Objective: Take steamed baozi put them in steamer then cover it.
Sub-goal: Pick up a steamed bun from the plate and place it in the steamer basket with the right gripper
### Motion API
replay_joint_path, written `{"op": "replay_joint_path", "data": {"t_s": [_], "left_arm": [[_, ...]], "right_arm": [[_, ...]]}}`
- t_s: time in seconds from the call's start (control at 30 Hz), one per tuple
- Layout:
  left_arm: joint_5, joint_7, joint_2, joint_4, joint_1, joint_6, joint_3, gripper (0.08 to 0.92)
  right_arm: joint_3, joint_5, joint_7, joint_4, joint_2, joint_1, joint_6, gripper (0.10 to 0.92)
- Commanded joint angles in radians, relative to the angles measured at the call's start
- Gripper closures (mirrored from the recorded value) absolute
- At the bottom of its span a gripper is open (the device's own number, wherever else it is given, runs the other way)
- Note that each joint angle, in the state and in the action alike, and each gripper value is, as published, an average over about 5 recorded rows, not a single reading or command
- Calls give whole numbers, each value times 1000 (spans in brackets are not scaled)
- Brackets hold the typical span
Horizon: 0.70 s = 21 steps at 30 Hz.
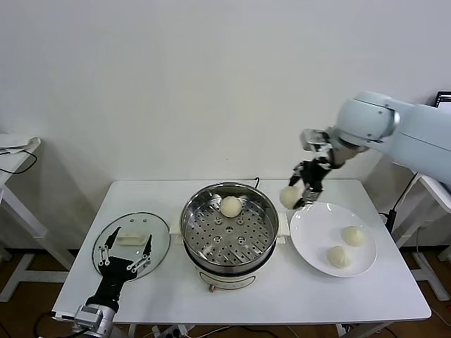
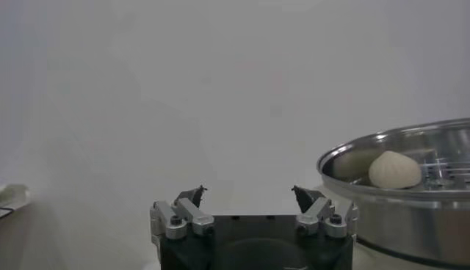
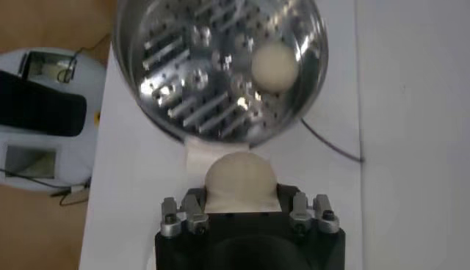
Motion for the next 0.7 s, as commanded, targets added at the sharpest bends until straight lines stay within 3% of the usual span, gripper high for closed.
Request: {"op": "replay_joint_path", "data": {"t_s": [0.03,0.4,0.7], "left_arm": [[-1,1,1,2,-3,2,-22,177],[-2,4,-1,-5,10,0,-57,177],[-1,3,-2,-16,16,-1,-50,177]], "right_arm": [[-16,94,56,-27,282,-3,-115,380],[46,5,37,-239,493,-185,-104,376],[78,-89,12,-384,569,-315,-81,372]]}}
